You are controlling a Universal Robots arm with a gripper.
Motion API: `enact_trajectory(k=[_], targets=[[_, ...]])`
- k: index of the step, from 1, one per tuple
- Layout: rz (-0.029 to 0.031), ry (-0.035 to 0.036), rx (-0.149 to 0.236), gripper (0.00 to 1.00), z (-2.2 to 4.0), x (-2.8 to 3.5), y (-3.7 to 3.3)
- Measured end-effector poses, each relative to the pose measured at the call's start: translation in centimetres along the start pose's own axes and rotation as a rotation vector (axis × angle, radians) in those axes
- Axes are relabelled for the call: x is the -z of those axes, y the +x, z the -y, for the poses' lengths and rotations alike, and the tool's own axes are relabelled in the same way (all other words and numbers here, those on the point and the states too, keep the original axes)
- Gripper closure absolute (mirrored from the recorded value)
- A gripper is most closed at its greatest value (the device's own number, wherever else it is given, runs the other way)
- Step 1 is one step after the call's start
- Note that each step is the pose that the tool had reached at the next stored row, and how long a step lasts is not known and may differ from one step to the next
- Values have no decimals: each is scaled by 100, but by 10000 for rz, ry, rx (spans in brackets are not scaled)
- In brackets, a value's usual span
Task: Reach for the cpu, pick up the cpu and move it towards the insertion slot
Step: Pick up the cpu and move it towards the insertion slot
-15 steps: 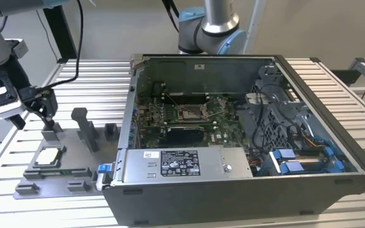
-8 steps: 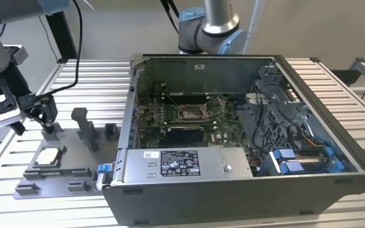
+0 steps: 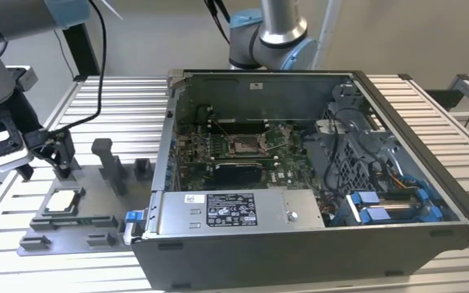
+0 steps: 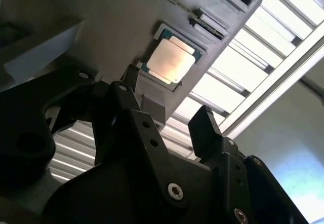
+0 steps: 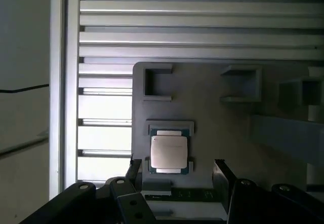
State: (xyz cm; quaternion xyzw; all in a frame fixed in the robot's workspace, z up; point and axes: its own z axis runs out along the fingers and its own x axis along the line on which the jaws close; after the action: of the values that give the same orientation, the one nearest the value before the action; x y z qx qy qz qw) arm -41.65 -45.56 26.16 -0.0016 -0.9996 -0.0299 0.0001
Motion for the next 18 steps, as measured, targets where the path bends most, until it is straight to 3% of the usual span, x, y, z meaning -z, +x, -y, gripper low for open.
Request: enact_trajectory(k=[18], targets=[[1,-1,-13,0,35,-315,28]])
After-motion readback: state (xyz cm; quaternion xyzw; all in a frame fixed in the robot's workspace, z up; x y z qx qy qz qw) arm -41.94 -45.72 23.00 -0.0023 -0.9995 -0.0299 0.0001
